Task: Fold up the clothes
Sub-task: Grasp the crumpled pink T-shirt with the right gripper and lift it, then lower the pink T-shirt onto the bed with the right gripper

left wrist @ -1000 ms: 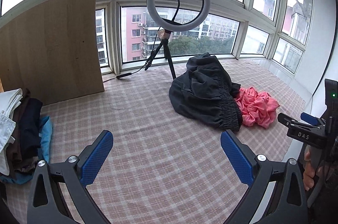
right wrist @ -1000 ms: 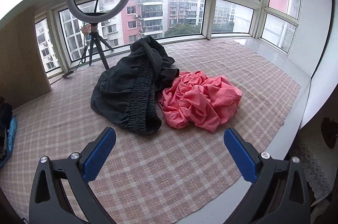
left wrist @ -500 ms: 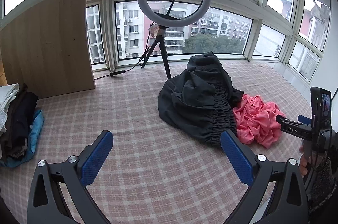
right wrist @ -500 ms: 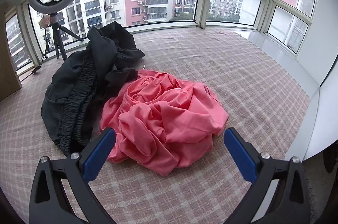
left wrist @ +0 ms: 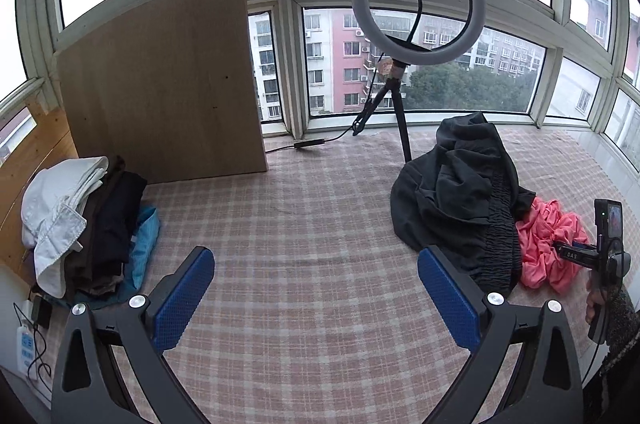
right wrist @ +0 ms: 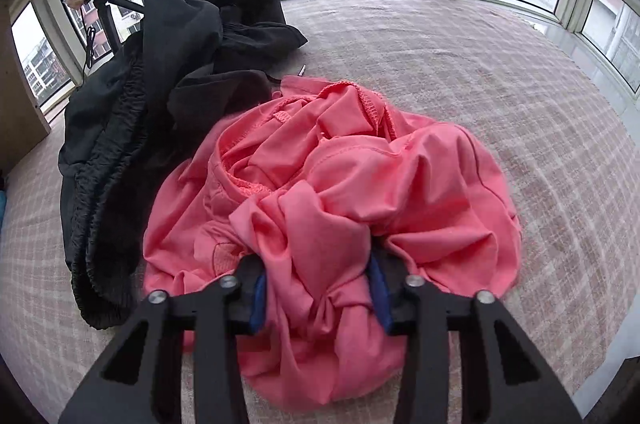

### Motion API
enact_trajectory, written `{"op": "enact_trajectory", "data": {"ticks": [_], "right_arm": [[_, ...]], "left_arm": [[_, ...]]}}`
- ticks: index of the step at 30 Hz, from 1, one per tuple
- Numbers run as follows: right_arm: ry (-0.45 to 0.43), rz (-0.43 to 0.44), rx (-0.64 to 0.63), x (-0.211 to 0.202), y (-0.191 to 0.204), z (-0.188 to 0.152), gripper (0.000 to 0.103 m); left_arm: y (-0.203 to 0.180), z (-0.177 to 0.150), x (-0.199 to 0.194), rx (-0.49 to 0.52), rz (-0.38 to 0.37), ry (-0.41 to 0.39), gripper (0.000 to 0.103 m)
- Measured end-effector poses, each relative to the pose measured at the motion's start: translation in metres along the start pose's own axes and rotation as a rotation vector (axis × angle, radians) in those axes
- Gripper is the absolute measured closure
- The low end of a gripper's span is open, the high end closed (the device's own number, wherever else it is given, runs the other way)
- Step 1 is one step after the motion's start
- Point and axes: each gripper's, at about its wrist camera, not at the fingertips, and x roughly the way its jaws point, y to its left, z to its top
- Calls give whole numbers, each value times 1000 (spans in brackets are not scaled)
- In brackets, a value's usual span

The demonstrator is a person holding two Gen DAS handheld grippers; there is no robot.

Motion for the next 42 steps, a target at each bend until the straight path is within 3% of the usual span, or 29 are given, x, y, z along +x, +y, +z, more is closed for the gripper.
{"op": "enact_trajectory", "data": {"ticks": [5,8,10,15,20,22,25,26,29,30,32,36,40,42], "right_arm": [[-170,100,122,-87,-18,21,88],[-302,158,157,-157,-2,40,89],[-389,220,125,-207,28,51,89],[-591,336,-100,-323,159,63,90],[-693,539,-317,-407,280,56,91],[-703,574,-359,-419,312,53,91],[-622,556,-363,-394,342,53,90],[-568,532,-338,-373,347,53,84],[-332,330,-347,-282,355,39,27],[-289,267,-332,-254,352,26,27],[-186,245,-325,-201,338,1,27],[-28,364,-341,-126,336,-42,27],[40,378,-421,-87,362,-60,27],[54,341,-454,-69,376,-58,27]], "left_arm": [[50,5,-4,-31,32,-39,1],[78,7,-7,-46,12,-65,1],[98,7,-10,-56,-5,-82,1],[155,9,-29,-80,-33,-146,1],[223,10,-49,-121,-22,-205,1],[250,8,-58,-135,-10,-224,1],[280,2,-65,-142,17,-232,1],[289,-1,-65,-142,21,-226,1],[299,-17,-55,-117,35,-174,1],[300,-23,-51,-106,45,-156,1],[298,-40,-40,-84,55,-110,1],[288,-72,-11,-74,46,1,1],[262,-95,21,-81,-31,117,1],[247,-103,35,-73,-53,157,1]]}}
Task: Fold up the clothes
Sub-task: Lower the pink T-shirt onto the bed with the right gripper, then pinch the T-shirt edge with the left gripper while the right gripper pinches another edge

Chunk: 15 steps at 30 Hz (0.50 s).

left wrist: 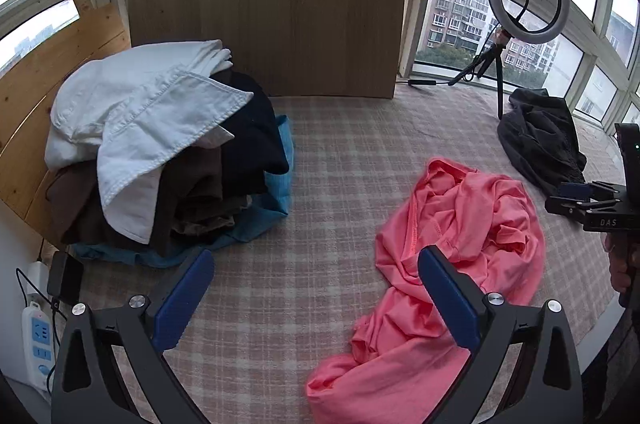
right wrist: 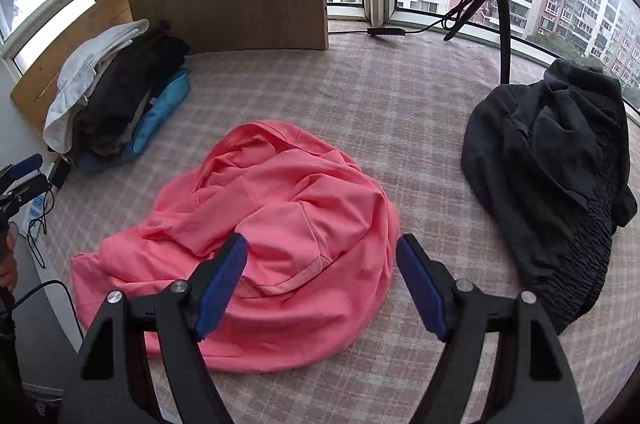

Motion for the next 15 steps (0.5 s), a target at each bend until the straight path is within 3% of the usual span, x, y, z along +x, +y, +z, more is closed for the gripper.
{"op": "enact_trajectory", "data": {"ticks": [3,5,6,7,8,11,15], "right_arm": [[54,4,11,34,1,13,27],[100,90,14,54,4,18,27],[128,133,6,63,7,17,37],[162,170,-1,69,11,15,55],[202,202,-13,72,14,11,101],[142,228,-1,37,0,0,100],[0,277,145,-49,-65,-22,101]], "left_arm": [[-18,-6,14,7,-8,37,1],[-26,-7,17,12,-12,41,1],[-28,-6,17,15,-10,42,1],[-29,-4,17,20,-4,42,1],[-29,-3,17,25,3,42,1],[-27,4,16,26,24,34,1],[-26,12,18,21,4,29,1]]}}
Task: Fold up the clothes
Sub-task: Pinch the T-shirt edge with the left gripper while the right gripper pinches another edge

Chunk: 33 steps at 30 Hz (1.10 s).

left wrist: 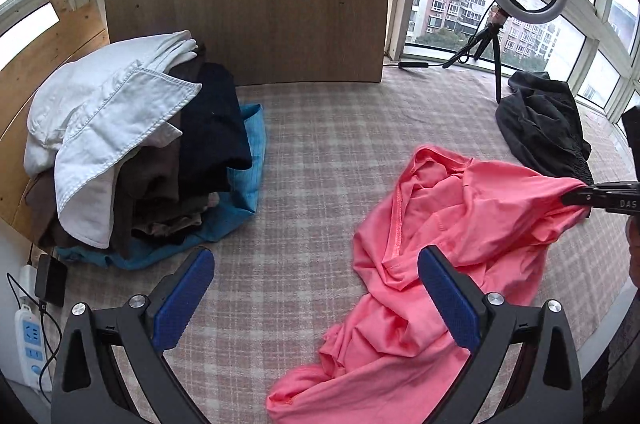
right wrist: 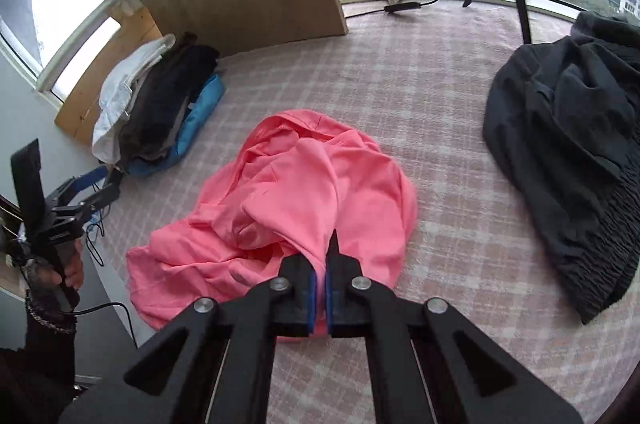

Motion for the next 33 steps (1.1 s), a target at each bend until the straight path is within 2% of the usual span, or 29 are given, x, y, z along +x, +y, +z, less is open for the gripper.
{"op": "enact_trajectory", "data": {"ticks": [2,3,4,5,7,8,11,12,13,14,15,17,19,22,25,26,27,28,29,30,31,33], "right_arm": [[-111,9,105,-54,-36,-15,101],[-159,-57,170,-77,-59,-27,101],[-168,-202,224,-90,-78,-38,101],[-126,-436,248,-96,-93,-47,101],[-30,-744,191,-91,-104,-62,100],[-13,-751,185,-90,-106,-67,99],[-37,-529,267,-97,-110,-75,91],[-51,-513,257,-95,-107,-76,86],[-54,-530,214,-88,-102,-76,82],[-56,-546,173,-81,-97,-75,71],[-49,-562,144,-74,-97,-74,54],[-31,-597,117,-64,-103,-73,39],[-21,-601,146,-62,-120,-71,39],[-14,-562,210,-58,-143,-73,39],[8,-505,243,-46,-160,-75,39],[21,-505,244,-40,-162,-75,39],[27,-489,238,-36,-161,-74,44],[34,-474,232,-33,-160,-73,56],[40,-457,226,-29,-159,-72,96],[35,-439,219,-31,-154,-71,100],[7,-428,203,-37,-148,-68,100],[-61,-413,165,-57,-132,-63,100]], "left_arm": [[-6,5,5,17,-10,0,1],[-11,7,8,30,-13,1,1],[-16,10,12,42,-14,5,1],[-23,13,15,52,-21,10,1],[-37,19,24,74,-50,22,1],[-45,22,29,90,-66,25,1],[-74,30,42,156,-111,36,1],[-84,32,47,181,-135,42,1],[-95,34,52,207,-159,49,1],[-106,37,58,232,-182,56,1],[-117,40,65,258,-207,65,1],[-140,46,80,311,-253,83,1],[-161,52,98,368,-244,95,1],[-183,62,129,405,-244,132,1],[-195,67,162,390,-294,218,3],[-199,66,170,384,-320,250,12],[-203,65,177,380,-340,278,22],[-206,63,178,385,-340,286,52],[-209,62,178,390,-337,287,67],[-208,64,172,394,-333,267,79],[-203,67,165,371,-358,264,100],[-188,74,146,311,-399,244,99]]}}
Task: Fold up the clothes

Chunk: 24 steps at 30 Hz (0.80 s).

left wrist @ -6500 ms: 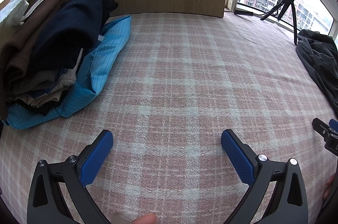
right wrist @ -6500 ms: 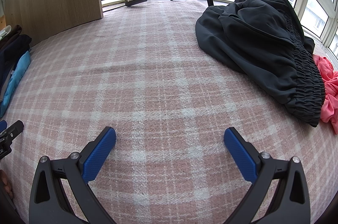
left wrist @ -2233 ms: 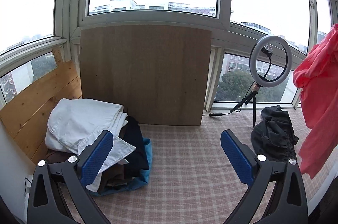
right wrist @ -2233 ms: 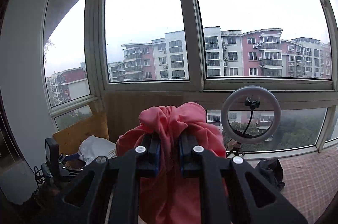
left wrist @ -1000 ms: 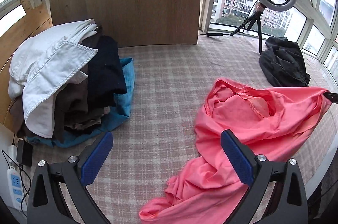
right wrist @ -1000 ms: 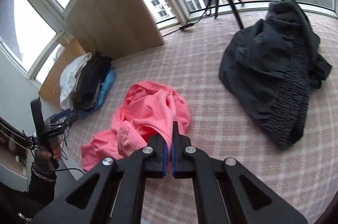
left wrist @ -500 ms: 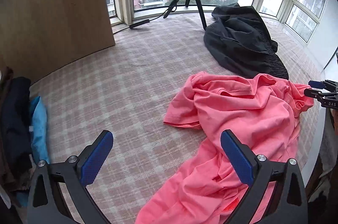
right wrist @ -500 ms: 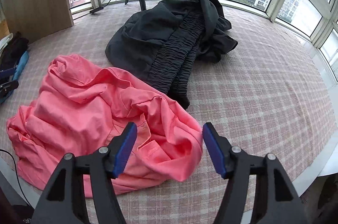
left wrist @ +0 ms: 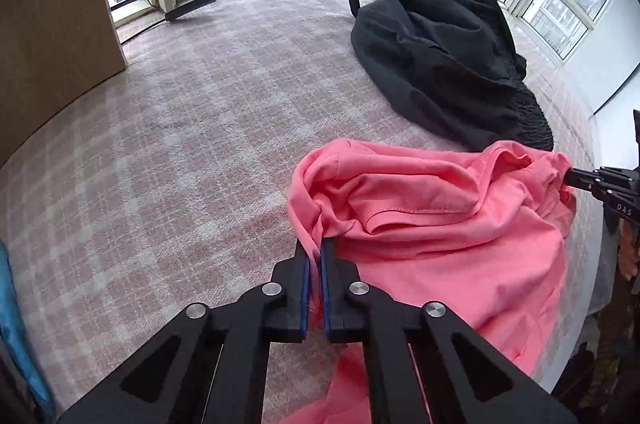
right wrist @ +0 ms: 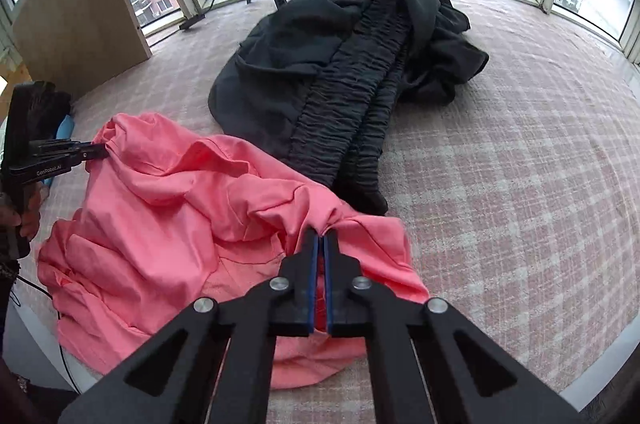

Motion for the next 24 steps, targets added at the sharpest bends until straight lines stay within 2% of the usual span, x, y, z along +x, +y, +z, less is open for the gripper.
{"op": "enact_trajectory", "data": {"ticks": [4,8,11,12,13,14,15,16,17,19,20,22,23,24], "right_arm": [[-137,72,-19,-62,10,14,101],[-243,176,-8,-121,16,26,101],[-292,254,13,-153,16,25,102],[-304,273,26,-158,18,24,102],[-305,271,36,-157,17,22,102],[-283,220,28,-150,19,20,102],[-244,116,-7,-136,25,18,102],[-203,20,-40,-122,30,16,102],[-150,24,-59,-105,32,12,100],[-38,151,-76,-72,42,6,98],[-27,168,-96,-60,52,3,95],[7,205,-160,-37,78,0,77],[33,240,-192,-23,92,-2,54],[59,274,-224,-11,107,-4,42]], "left_arm": [[15,-16,-76,-20,24,-98,99],[31,-54,-163,-52,63,-182,99],[40,-85,-212,-94,73,-199,98],[43,-94,-220,-101,104,-187,96],[45,-103,-224,-105,147,-174,91],[48,-111,-221,-107,200,-153,70],[50,-119,-217,-108,248,-132,57],[51,-127,-210,-98,270,-110,49],[52,-134,-203,-84,275,-90,49],[52,-142,-187,-59,280,-57,49],[52,-143,-181,-53,278,-54,49],[54,-143,-166,-41,261,-43,47],[55,-142,-158,-36,251,-35,47],[57,-140,-149,-32,240,-25,47]]}}
